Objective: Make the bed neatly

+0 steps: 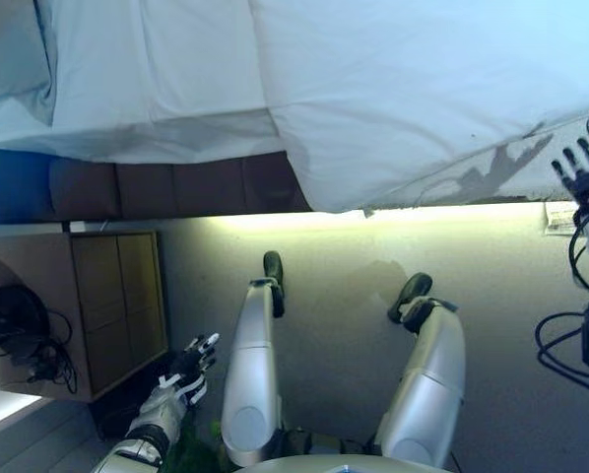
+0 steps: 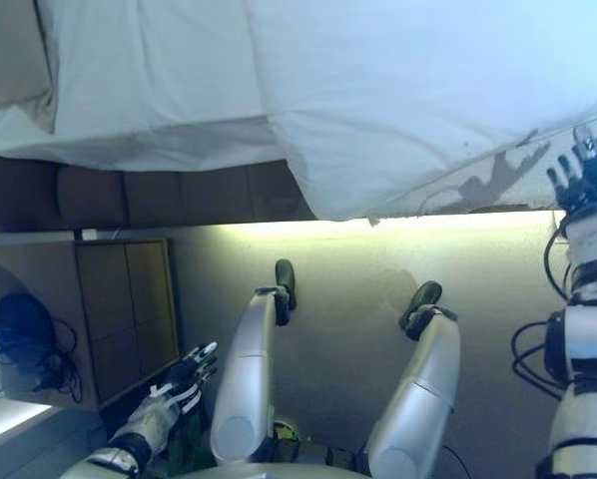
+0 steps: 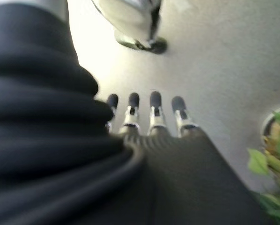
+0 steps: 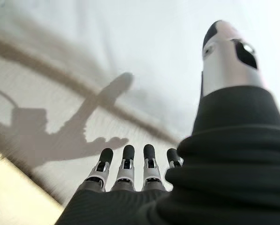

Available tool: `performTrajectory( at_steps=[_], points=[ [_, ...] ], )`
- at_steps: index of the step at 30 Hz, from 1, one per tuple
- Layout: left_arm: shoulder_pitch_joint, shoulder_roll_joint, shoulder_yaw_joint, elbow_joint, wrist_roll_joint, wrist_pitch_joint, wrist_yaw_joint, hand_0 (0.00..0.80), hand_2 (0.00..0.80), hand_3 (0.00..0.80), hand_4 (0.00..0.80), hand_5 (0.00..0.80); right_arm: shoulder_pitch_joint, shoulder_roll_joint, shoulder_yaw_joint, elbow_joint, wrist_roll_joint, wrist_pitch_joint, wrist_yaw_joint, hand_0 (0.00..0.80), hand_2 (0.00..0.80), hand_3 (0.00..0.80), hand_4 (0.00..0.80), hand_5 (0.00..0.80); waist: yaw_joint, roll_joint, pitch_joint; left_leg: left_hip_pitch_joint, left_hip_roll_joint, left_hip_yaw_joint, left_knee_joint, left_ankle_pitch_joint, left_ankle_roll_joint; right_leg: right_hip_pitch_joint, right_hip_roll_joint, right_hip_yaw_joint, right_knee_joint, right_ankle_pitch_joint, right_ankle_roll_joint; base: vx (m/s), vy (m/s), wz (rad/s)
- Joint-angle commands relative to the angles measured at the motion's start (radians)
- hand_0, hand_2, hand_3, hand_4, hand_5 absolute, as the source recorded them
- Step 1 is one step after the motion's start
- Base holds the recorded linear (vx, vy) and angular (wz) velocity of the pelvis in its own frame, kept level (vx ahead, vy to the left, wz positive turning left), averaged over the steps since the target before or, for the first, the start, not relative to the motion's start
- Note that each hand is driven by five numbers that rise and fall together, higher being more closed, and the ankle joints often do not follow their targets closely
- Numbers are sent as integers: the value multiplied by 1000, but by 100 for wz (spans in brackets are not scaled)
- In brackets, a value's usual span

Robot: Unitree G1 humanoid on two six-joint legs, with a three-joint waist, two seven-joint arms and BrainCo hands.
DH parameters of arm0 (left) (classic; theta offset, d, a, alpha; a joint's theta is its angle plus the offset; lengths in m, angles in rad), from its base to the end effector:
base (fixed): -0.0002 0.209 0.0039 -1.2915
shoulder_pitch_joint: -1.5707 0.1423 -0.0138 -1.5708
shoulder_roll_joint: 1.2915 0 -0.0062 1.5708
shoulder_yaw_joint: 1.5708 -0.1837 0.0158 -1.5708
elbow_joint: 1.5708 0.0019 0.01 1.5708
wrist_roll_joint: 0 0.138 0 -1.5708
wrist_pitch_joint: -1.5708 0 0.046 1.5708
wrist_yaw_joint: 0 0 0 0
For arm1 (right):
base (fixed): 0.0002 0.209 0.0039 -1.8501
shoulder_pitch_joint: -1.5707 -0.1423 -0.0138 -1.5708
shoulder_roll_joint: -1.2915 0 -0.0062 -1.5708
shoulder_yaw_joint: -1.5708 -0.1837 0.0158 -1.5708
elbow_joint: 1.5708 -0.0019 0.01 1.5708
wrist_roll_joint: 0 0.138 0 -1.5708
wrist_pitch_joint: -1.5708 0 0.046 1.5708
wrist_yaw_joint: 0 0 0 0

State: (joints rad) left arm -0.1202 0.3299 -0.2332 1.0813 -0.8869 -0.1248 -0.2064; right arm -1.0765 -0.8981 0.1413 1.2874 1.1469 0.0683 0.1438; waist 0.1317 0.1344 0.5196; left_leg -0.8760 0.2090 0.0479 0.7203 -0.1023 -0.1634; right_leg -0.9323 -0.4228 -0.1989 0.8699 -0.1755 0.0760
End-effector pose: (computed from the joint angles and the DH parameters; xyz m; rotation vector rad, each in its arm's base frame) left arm 0.1421 0.2403 -0.0847 -0.4261 0.7359 0.2149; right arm 0.3045 -0.3645 0.2108 0.4898 -0.1241 -0.4005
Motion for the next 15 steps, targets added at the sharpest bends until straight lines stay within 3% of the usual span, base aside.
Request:
performTrajectory(
  at_steps=[1, 15],
  points=[
    [111, 39, 24, -1, -32, -36, -31, 0, 0, 0, 0, 0, -52, -75, 74, -46, -46, 0, -4, 0, 0, 0, 0, 0, 14, 26, 0, -22, -21, -17, -10, -12, 69, -21, 31, 77, 17, 7, 4, 73, 56, -6],
    [219, 41, 65, -22, -13, -55, -108, 0, 0, 0, 0, 0, -203, -101, 170, -51, -89, 25, 19, 0, 0, 0, 0, 0, 64, 51, 0, -47, -37, -44, -30, 34, 69, -50, 36, 73, 74, -20, -18, 39, 12, 0]
  ],
)
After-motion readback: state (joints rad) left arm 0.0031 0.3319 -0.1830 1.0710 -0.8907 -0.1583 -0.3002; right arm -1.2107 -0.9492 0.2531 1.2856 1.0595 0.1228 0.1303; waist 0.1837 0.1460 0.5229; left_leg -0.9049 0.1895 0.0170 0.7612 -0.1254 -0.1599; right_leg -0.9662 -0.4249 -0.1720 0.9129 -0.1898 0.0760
